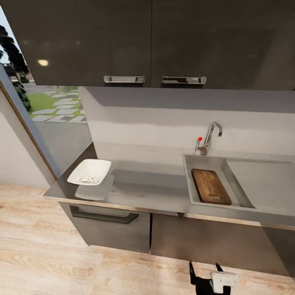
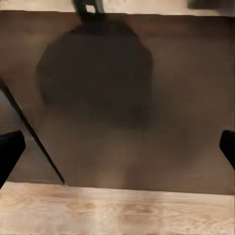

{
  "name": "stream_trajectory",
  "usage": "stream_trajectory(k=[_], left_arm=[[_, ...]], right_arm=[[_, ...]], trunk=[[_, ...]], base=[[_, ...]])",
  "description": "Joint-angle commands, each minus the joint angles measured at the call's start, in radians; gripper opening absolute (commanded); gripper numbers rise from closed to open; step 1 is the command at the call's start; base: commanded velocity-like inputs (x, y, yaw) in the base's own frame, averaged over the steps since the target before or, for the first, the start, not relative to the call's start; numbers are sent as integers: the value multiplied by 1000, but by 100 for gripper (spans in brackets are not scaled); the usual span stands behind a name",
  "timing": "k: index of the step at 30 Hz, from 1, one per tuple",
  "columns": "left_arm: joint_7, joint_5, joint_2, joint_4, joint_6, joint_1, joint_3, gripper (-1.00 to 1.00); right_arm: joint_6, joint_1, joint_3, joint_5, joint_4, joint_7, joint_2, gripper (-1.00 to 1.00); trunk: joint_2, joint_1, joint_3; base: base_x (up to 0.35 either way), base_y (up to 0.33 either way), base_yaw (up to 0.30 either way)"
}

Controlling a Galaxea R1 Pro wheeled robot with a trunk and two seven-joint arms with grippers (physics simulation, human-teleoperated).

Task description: In the kitchen, take the Vidalia onion out of the sink, dice it on the chopping board with the paring knife, put the diced onion into the bowl on the countertop, then place both the paring knife and the chopping board into the sink.

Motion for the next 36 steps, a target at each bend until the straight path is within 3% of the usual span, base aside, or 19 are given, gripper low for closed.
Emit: stream_trajectory(k=[1,2,5,6,10,14,18,24,26,30,36], left_arm=[[-9,-3,-1,-2,-1,0,7,100],[-9,-3,-1,-4,-2,-1,7,100],[-8,-3,-1,-9,-1,-2,7,100],[-7,-3,0,-9,-2,-2,7,100],[-6,-1,2,-10,-2,-3,8,100],[-6,-1,4,-10,-2,-3,9,100],[-5,1,7,-2,-2,-3,10,100],[-2,0,7,-1,-1,-3,12,100],[-2,1,10,-2,0,-3,13,100],[0,1,14,1,2,-7,13,100],[0,1,15,5,2,-9,14,100]], right_arm=[[-13,3,-6,13,68,23,1,100],[-47,6,-13,17,174,42,-1,100],[-160,9,-26,20,469,63,-59,100],[-189,10,-29,20,637,68,-80,100],[-215,10,-30,18,867,70,-94,100],[-213,11,-31,18,943,69,-97,100],[-211,11,-31,14,1003,67,-134,100],[-210,11,-36,13,1048,58,-138,100],[-210,11,-64,5,1073,53,-139,100],[-211,11,-176,-4,1113,52,-147,100],[-211,11,-199,-5,1133,53,-147,100]], trunk=[[-2,1,-1],[-2,1,-1],[-2,1,-1],[-2,1,-1],[-2,1,-1],[-2,1,-1],[-2,1,-1],[-2,1,-1],[-2,1,-1],[-2,1,-1],[-2,1,7]], base=[[0,0,0],[0,0,0],[0,0,0],[0,0,0],[0,0,0],[0,0,0],[0,0,0],[0,0,0],[0,0,0],[0,0,0],[0,0,-52]])
